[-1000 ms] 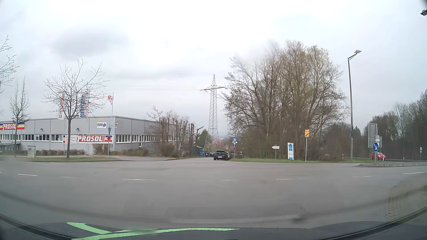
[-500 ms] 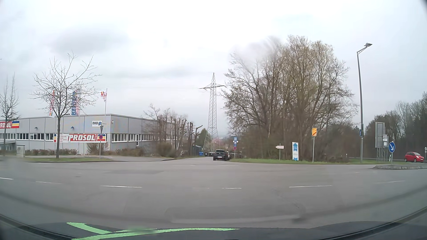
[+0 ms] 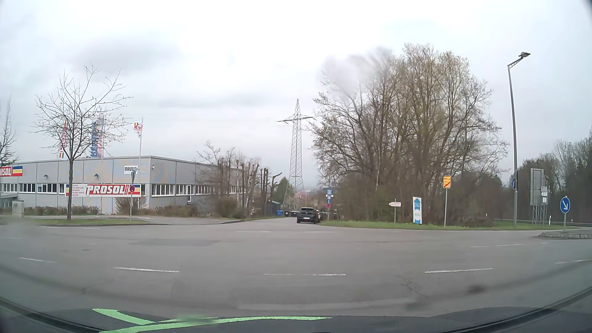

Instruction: Follow the waypoints while adhering to traffic rules and regulations

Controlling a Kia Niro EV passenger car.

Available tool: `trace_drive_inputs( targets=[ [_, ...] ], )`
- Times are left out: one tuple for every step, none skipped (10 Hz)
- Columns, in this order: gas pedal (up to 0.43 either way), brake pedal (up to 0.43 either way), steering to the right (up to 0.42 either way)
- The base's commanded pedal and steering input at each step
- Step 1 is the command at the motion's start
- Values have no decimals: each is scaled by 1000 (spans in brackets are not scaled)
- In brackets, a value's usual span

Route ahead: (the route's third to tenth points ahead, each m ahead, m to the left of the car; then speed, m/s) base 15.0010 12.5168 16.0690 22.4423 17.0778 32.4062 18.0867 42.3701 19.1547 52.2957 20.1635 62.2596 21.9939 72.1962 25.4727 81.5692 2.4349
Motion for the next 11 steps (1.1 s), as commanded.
trace_drive_inputs(
  targets=[
    [0,232,-7],
    [0,232,-8],
    [0,226,-7],
    [0,207,-8],
    [0,189,-7],
    [0,171,-8],
    [0,152,-8],
    [0,140,-7],
    [0,140,-8],
    [0,146,-8],
    [0,146,-7]
  ],
)
